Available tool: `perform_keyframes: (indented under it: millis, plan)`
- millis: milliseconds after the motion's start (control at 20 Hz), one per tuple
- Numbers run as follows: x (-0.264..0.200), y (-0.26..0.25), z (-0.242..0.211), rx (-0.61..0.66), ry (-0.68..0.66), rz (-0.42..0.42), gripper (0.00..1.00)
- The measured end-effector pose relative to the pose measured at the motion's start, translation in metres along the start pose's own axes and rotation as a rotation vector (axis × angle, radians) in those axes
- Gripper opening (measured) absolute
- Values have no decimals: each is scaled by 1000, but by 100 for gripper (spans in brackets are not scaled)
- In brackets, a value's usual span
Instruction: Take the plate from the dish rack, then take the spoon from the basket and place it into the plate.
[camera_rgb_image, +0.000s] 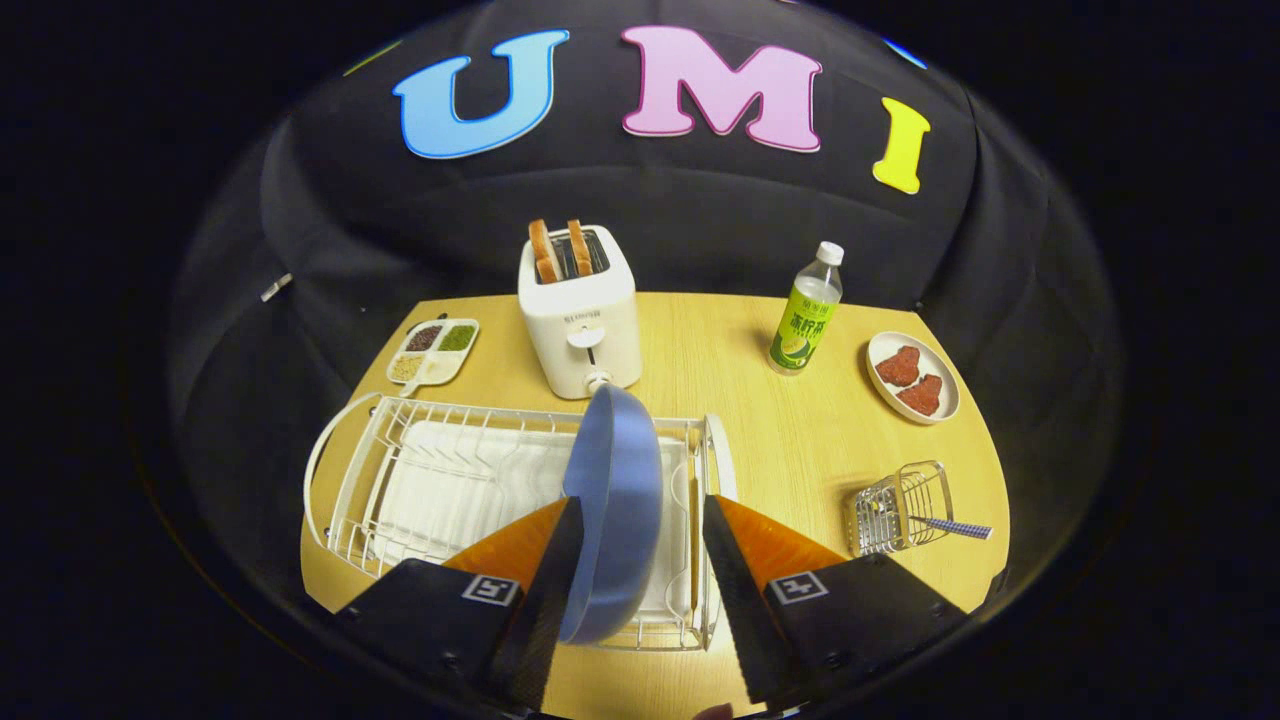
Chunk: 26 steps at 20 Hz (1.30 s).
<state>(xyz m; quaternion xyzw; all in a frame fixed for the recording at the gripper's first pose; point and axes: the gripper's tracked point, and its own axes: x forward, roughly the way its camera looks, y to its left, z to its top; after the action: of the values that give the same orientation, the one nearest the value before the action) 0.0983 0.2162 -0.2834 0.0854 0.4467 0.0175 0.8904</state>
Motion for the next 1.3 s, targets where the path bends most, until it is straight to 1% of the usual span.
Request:
perform_keyframes:
  millis: [50, 150, 200, 250, 300, 400, 500, 650, 800, 900, 1050, 1200, 1300]
  plan:
    - [6, 2, -4, 3, 18, -14, 70]
    - [16, 8, -14, 5, 58, -37, 51]
    - [17, 4, -12, 3, 60, -68, 39]
    - [19, -2, -12, 9, 60, -112, 38]
    - [19, -1, -10, 33, 69, -123, 32]
    - [15, 3, -7, 37, 81, -144, 29]
    - [14, 2, 5, 0, 66, -162, 28]
    - [4, -3, 27, -59, 16, -200, 27]
    - [-7, -13, 56, -120, -64, -233, 27]
    - [-21, -19, 71, -120, -119, -226, 27]
    - [-55, -43, 85, -94, -193, -199, 27]
    - [-96, -76, 85, -67, -245, -149, 27]
    - [-122, -103, 75, -40, -265, -123, 27]
